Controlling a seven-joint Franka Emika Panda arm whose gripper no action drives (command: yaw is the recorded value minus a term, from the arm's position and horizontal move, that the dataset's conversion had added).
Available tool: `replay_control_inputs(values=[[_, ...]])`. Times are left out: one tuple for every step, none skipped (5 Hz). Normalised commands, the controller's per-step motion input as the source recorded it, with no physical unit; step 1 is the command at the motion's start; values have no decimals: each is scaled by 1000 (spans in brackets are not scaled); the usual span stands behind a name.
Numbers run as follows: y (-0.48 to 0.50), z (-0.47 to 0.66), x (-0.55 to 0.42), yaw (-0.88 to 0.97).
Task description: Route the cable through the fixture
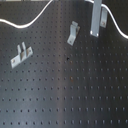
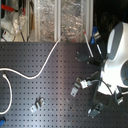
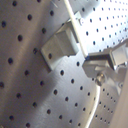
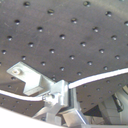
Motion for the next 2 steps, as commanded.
replay_control_inputs(values=[[205, 144, 42, -23], [115, 216, 38, -31]])
